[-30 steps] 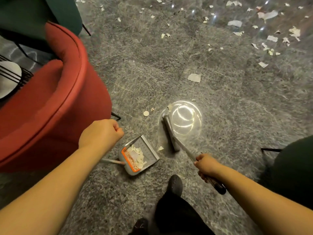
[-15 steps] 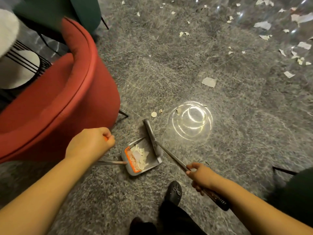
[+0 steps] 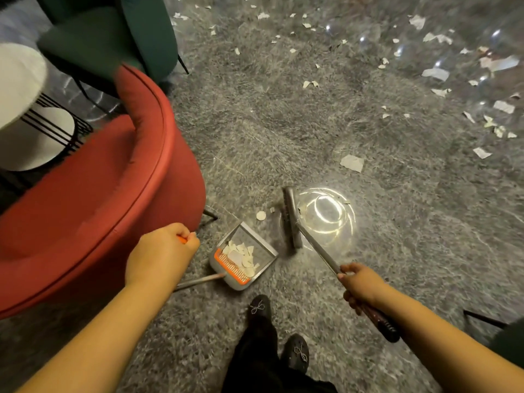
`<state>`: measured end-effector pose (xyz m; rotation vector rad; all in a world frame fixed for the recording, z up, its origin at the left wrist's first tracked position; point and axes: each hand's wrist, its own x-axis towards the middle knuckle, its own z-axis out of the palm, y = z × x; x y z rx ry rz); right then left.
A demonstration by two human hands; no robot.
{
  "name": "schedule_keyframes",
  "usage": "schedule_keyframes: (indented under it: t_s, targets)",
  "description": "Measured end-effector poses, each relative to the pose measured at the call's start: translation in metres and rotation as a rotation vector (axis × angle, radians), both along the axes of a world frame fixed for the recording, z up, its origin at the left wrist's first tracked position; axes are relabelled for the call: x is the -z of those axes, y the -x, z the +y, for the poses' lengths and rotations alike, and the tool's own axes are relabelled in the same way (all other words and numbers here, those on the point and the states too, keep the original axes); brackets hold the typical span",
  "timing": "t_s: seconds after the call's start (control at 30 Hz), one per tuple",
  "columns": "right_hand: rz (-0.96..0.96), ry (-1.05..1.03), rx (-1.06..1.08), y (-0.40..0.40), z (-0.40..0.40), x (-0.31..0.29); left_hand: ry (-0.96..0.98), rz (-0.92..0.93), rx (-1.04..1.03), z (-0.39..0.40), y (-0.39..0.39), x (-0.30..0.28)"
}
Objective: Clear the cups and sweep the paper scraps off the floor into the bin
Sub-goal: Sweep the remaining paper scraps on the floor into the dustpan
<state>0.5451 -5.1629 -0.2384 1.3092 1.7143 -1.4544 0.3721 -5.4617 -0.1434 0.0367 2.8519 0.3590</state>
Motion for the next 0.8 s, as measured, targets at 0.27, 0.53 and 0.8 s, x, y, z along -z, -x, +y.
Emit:
schedule_keyframes:
  t_s: [0.27,0.53,0.8]
  targets:
    - [0.003,-0.045,0.094,0.053,0.029,-0.004,0.024,0.010,0.132,0.033,0.084,0.006]
    - [-0.011,-0.083,0.082,0.095,0.059,0.000,0.079,-0.027,0.185,0.068,0.125,0.013]
    - [-0.136,-0.164,-0.195,0.142,0.104,0.030,0.109,-0.037,0.128,0.080,0.146,0.017]
